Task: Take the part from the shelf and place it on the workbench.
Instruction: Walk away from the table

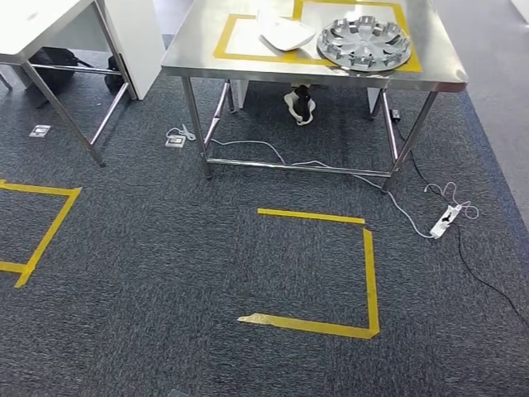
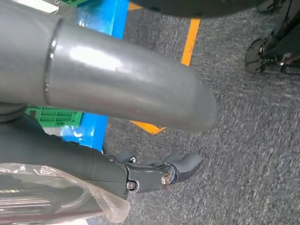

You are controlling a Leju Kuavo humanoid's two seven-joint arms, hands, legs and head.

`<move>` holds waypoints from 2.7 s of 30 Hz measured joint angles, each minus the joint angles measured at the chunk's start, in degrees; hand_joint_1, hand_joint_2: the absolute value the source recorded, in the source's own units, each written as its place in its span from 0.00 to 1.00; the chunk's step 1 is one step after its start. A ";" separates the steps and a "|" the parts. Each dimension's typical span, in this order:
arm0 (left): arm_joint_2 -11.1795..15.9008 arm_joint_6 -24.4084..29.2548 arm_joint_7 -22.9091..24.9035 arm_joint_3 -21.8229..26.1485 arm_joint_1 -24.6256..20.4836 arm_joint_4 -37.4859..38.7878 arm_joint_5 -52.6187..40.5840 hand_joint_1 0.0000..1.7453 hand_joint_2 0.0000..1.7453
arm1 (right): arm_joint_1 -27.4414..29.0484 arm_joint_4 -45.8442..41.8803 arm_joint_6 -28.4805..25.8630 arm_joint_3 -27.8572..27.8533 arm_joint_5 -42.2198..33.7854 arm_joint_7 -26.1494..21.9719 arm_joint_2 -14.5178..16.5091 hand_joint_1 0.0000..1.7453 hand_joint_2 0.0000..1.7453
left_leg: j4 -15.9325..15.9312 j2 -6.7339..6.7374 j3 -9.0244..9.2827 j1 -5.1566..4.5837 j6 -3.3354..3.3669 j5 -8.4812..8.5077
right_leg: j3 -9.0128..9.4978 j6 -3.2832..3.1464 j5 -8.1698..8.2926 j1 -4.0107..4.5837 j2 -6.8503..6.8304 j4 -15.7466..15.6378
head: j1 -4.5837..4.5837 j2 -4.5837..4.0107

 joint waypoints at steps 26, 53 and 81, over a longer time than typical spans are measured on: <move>-0.02 -0.20 0.01 0.36 -0.25 0.00 -0.12 0.00 0.00 | 0.09 0.07 -1.35 0.38 2.67 -0.25 0.39 0.00 0.00 | 1.09 -5.48 -3.18 -0.22 1.03 2.40 | 1.30 2.01 -1.67 -0.92 4.22 0.13 | 0.22 0.00; -0.07 -0.20 0.61 0.95 -0.09 0.00 -0.51 0.00 0.00 | 0.20 0.11 0.62 0.49 3.73 -0.76 0.13 0.00 0.00 | 1.17 -5.05 -3.12 -0.48 2.29 1.91 | -2.62 1.72 -2.71 -0.36 3.86 6.70 | 0.04 0.00; 0.30 -0.34 0.58 1.37 -0.50 0.00 -0.40 0.00 0.00 | -0.42 0.21 1.76 2.35 5.71 -2.07 0.15 0.00 0.00 | 0.85 -3.32 -3.05 0.39 1.91 1.71 | -6.19 2.57 -8.64 -0.56 0.97 16.43 | 0.07 0.00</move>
